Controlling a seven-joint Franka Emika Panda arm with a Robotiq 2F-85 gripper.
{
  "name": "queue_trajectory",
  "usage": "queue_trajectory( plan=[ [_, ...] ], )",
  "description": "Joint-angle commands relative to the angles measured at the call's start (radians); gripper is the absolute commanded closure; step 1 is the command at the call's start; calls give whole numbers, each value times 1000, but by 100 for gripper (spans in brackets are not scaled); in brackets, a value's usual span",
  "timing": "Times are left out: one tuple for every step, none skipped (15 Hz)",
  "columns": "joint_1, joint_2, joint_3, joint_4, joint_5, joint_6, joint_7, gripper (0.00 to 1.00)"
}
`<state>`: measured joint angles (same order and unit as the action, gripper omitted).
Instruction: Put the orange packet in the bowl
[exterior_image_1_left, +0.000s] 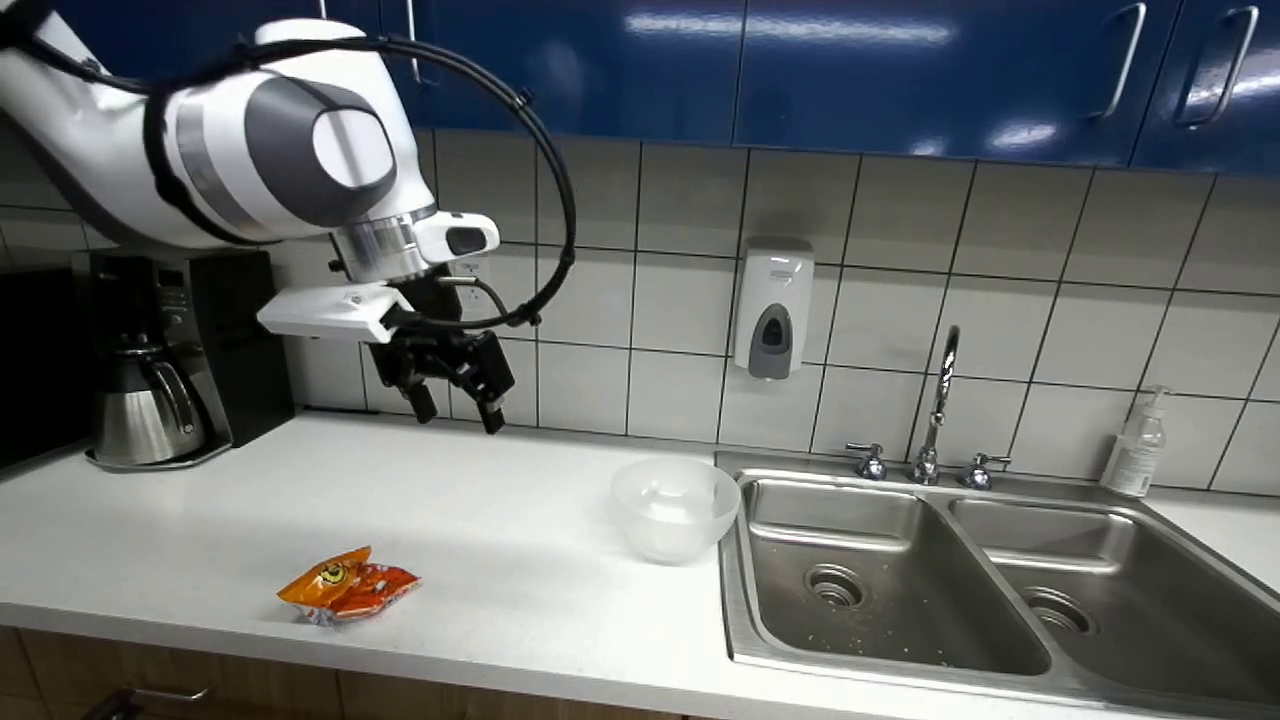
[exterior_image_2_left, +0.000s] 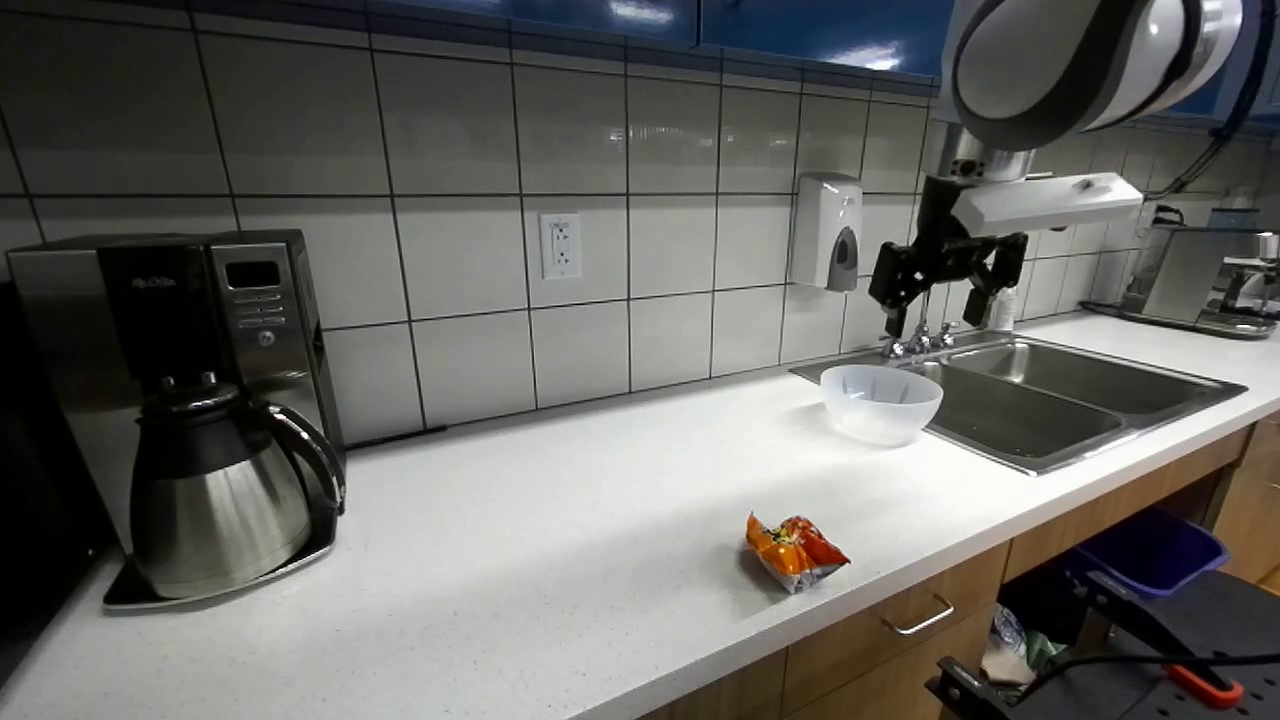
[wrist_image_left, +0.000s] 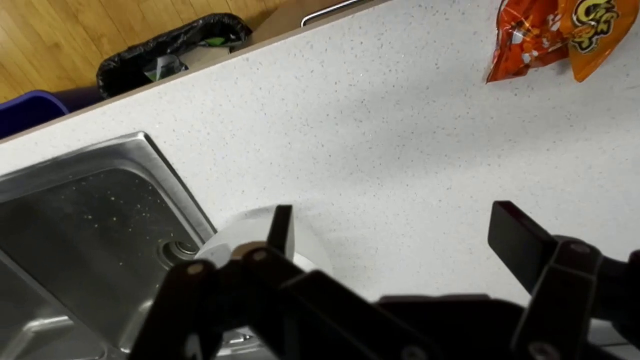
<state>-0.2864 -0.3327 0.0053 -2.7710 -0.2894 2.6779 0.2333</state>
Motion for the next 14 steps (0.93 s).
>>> queue_trajectory(
  plan=[
    [-28,120,56,58,-55,-7,163,0],
    [-17,146,61,69,-58,-16,204,0],
    [-7,170,65,81,-61,-22,247,0],
    [4,191,65,91,-60,-27,280,0],
    [17,210,67,98,-59,-26,319,0],
    [29,230,67,107,-59,-25,357,0],
    [41,252,68,115,-69,-19,403,0],
    [55,270,64,122,-77,-18,446,0],
    [71,289,61,129,-87,-24,487,0],
    [87,305,55,134,-103,-22,532,0],
    [107,321,50,139,-113,-26,575,0],
    [125,336,44,142,-127,-28,620,0],
    [144,350,38,145,-128,-30,651,0],
    [162,365,32,147,-134,-27,685,0]
  ],
)
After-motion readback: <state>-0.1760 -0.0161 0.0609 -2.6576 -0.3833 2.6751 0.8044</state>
